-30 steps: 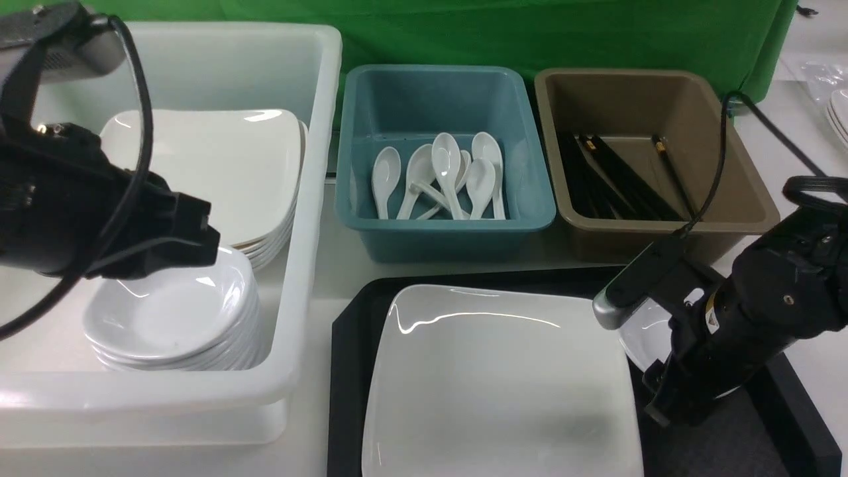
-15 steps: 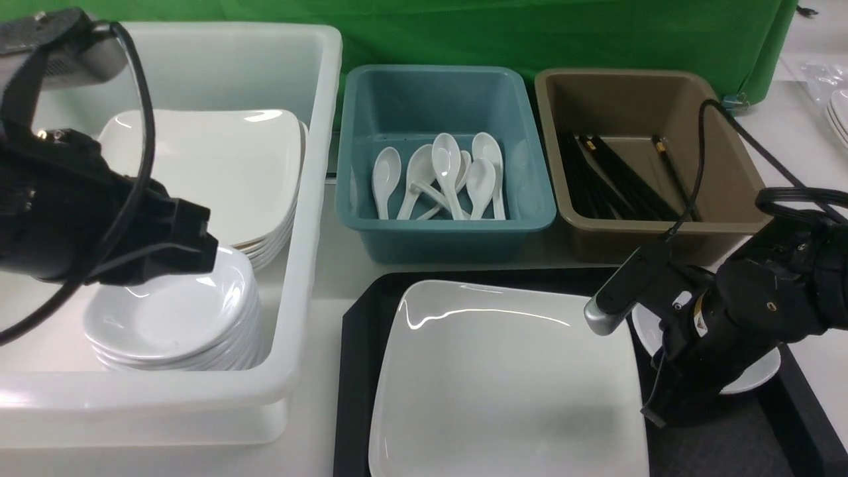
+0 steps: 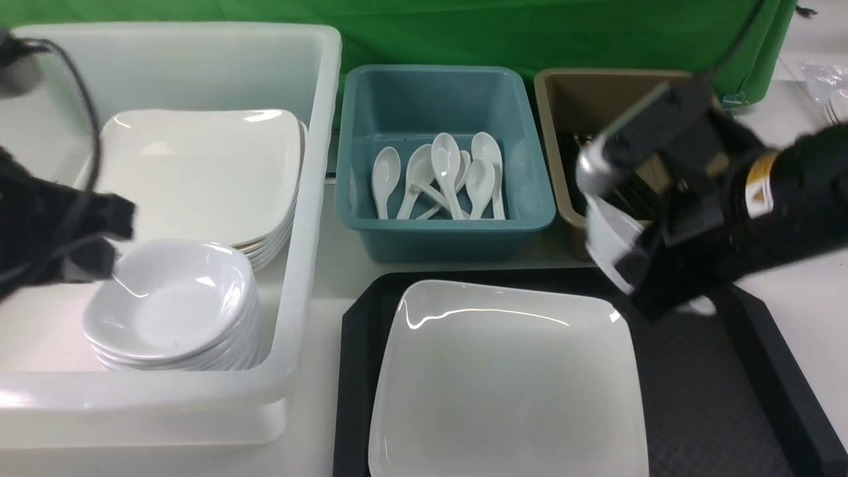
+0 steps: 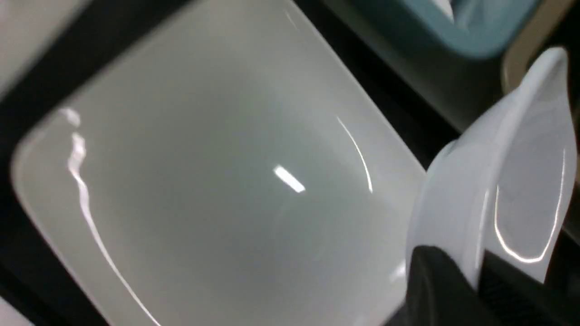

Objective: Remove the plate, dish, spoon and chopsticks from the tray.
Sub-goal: Use the right arm to put the small plate into the large storage box on the left

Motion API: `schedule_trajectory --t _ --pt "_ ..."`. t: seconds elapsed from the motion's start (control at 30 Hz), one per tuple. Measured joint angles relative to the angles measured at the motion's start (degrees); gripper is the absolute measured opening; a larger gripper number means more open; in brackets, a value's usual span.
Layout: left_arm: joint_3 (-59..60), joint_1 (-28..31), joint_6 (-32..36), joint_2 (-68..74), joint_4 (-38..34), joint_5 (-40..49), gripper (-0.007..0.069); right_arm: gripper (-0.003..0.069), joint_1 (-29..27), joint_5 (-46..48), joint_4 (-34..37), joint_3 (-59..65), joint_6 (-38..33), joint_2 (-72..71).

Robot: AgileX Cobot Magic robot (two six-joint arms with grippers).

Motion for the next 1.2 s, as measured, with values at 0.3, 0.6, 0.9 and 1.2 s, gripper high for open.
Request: schedule_trajectory --t 0.3,0.6,0.9,1.2 --pt "0.0 22.68 5.85 0.0 -11.47 -0.74 0.0054 0.0067 12.83 -6.13 15.97 -15.34 -13.59 9.4" --pt "0.0 24.62 10.14 0.0 -17.17 -1.04 0.0054 0.0067 22.25 -8.73 16.98 -35.09 -17.51 29.49" --pt "0.0 24.62 10.8 0.0 -17.17 -1.04 0.0054 0.0087 22.67 -8.56 16.48 -42.18 -17.99 41.37" --pt "0.0 24.62 11.3 0.0 -17.17 -1.05 0.0054 0.0491 22.67 -7.54 16.45 -42.64 -16.18 40.81"
